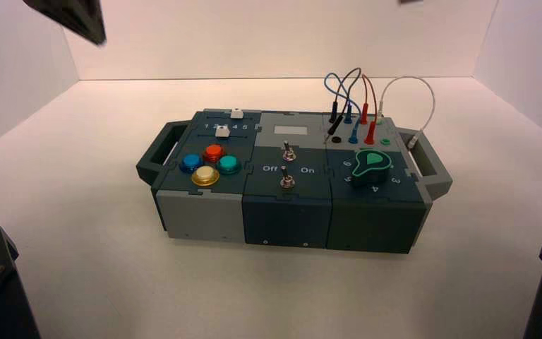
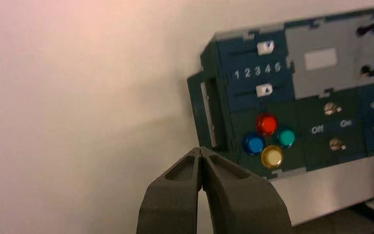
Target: Move the bottom slider to position 5.
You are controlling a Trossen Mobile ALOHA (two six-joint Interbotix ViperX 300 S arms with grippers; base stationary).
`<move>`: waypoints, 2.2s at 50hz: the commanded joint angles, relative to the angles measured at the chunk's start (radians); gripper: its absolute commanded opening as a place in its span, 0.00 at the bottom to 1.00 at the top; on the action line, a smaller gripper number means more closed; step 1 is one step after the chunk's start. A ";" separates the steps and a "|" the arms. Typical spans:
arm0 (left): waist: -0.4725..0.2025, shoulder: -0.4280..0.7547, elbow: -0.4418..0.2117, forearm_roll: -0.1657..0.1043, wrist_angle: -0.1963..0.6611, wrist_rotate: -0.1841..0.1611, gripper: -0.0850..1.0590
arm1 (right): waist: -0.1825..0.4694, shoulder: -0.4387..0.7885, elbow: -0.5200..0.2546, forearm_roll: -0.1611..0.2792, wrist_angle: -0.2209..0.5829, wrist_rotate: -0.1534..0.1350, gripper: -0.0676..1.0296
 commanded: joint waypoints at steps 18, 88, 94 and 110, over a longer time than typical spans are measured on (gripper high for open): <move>-0.069 0.129 -0.060 -0.034 -0.061 -0.003 0.05 | 0.060 0.115 -0.066 0.072 0.063 0.003 0.04; -0.244 0.621 -0.184 -0.114 -0.279 -0.046 0.05 | 0.083 0.158 -0.098 0.086 0.080 -0.011 0.04; -0.261 0.634 -0.201 -0.118 -0.278 -0.046 0.05 | 0.083 0.160 -0.098 0.084 0.080 -0.011 0.04; -0.290 0.632 -0.201 -0.143 -0.270 -0.046 0.05 | 0.083 0.158 -0.104 0.081 0.078 -0.011 0.04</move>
